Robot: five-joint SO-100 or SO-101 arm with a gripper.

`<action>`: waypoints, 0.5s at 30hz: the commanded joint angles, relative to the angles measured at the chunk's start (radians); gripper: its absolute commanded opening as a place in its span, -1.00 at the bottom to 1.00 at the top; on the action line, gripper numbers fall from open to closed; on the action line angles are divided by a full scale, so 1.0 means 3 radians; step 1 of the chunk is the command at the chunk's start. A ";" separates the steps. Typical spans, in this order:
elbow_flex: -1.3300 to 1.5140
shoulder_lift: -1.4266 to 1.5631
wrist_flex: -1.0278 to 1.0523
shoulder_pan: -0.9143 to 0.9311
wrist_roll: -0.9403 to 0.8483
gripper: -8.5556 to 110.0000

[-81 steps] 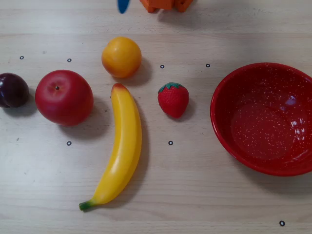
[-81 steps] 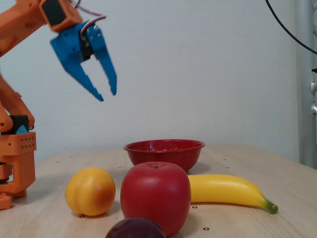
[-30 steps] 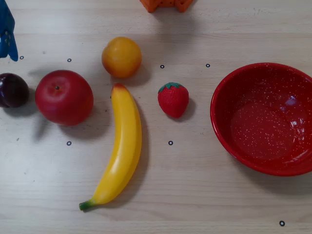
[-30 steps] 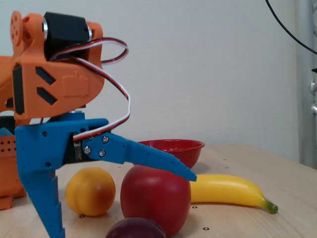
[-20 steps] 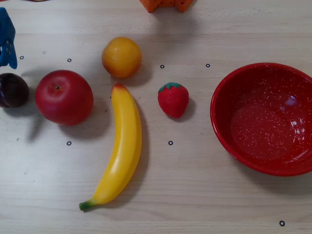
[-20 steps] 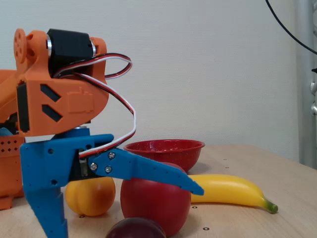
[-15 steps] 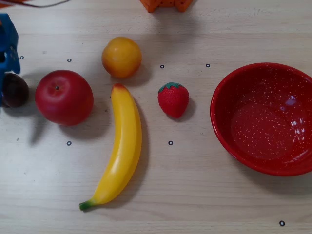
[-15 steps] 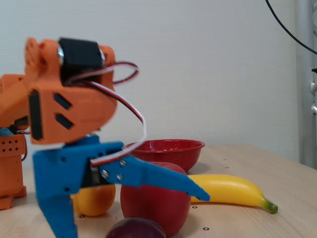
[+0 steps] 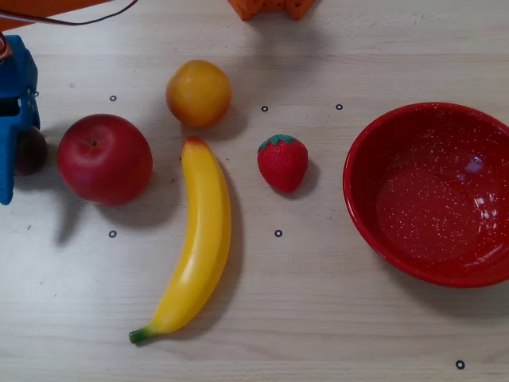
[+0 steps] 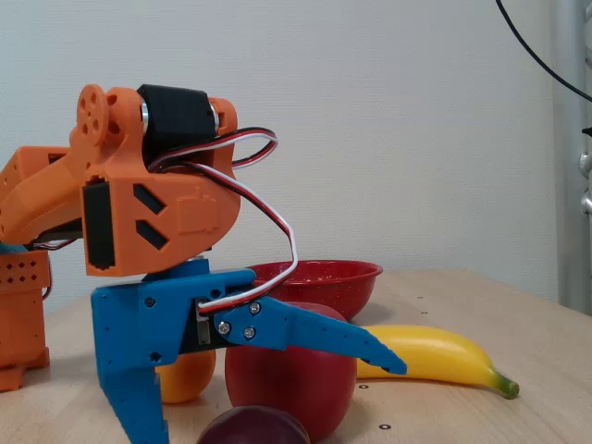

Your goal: Put plum in the red bowl.

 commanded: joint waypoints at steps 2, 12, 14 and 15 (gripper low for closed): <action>-0.0302 0.0153 0.0026 0.0005 -0.0015 0.26; -0.0383 0.0112 0.0026 -0.0087 -0.0036 0.26; -0.0399 0.0102 0.0015 -0.0092 -0.0077 0.26; -0.0404 0.0102 0.0015 -0.0092 -0.0092 0.26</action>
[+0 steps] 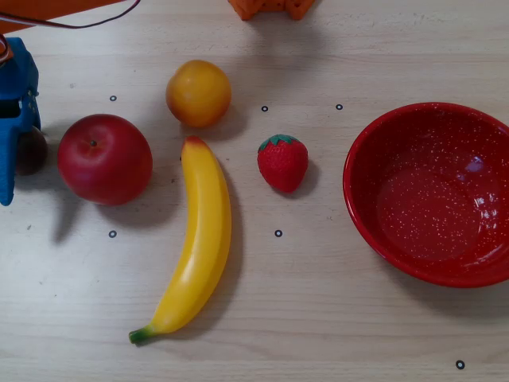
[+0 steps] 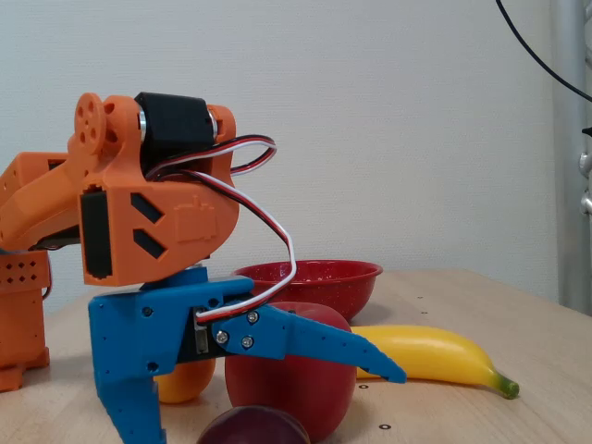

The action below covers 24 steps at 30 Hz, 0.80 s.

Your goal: Put plum in the red bowl.

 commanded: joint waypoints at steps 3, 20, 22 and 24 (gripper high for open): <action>-0.0312 0.0194 -0.0031 -0.0072 -0.0184 0.26; -0.0332 0.0159 -0.0266 -0.0153 -0.0281 0.26; -0.0337 0.0153 -0.0261 -0.0179 -0.0251 0.26; -0.0343 0.0143 -0.0210 -0.0194 -0.0205 0.26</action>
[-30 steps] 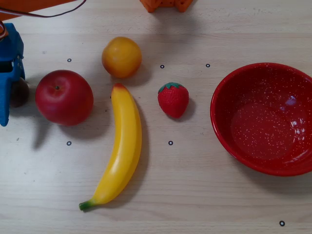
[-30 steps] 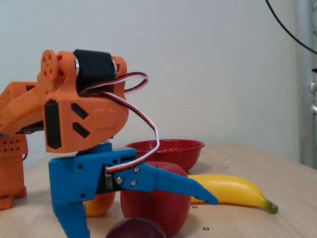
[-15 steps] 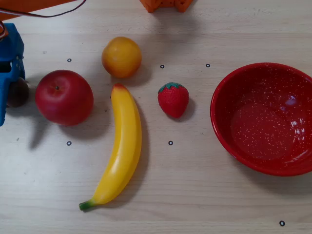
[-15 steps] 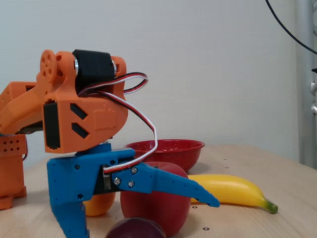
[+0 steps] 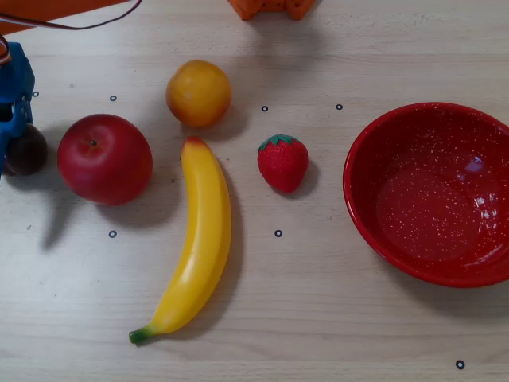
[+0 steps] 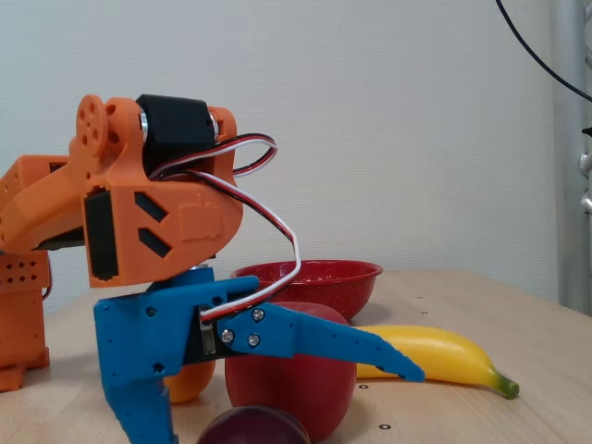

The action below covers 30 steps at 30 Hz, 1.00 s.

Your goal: Put plum in the red bowl.

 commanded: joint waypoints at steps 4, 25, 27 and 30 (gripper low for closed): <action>-0.0363 0.0143 0.0097 -0.0194 0.0041 0.26; -0.0307 0.0133 0.0128 -0.0102 0.0164 0.13; -0.0307 0.0128 0.0128 -0.0112 0.0184 0.09; -0.0307 0.0118 0.0128 -0.0123 0.0235 -0.02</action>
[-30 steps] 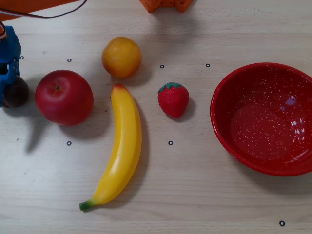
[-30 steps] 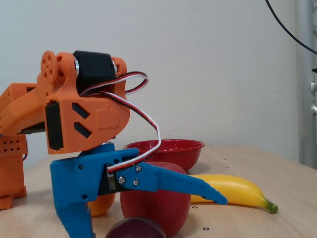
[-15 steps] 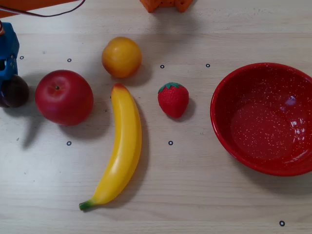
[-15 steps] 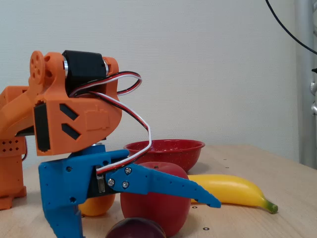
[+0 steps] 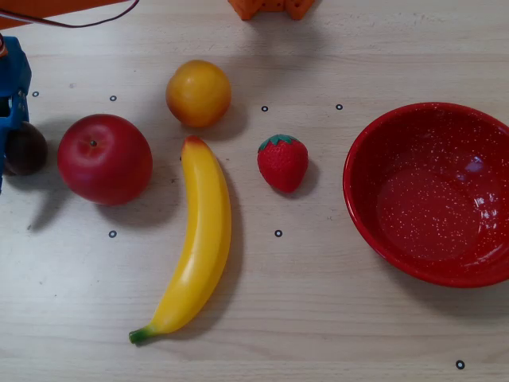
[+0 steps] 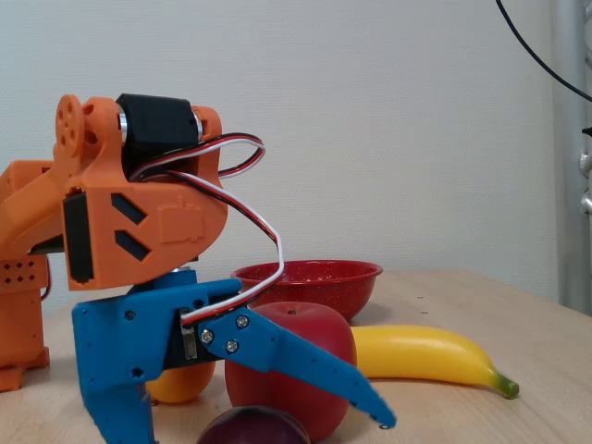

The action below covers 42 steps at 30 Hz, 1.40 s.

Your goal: Put plum in the red bowl.

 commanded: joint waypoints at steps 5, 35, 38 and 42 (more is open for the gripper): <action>-0.0153 0.0184 0.0051 -0.0026 0.0128 -0.21; 0.0184 0.1498 0.0072 0.0251 -0.0537 -0.85; 0.0486 0.1887 0.0046 0.0337 -0.0654 -0.85; 0.0910 0.2398 0.0020 0.0470 -0.0798 -0.85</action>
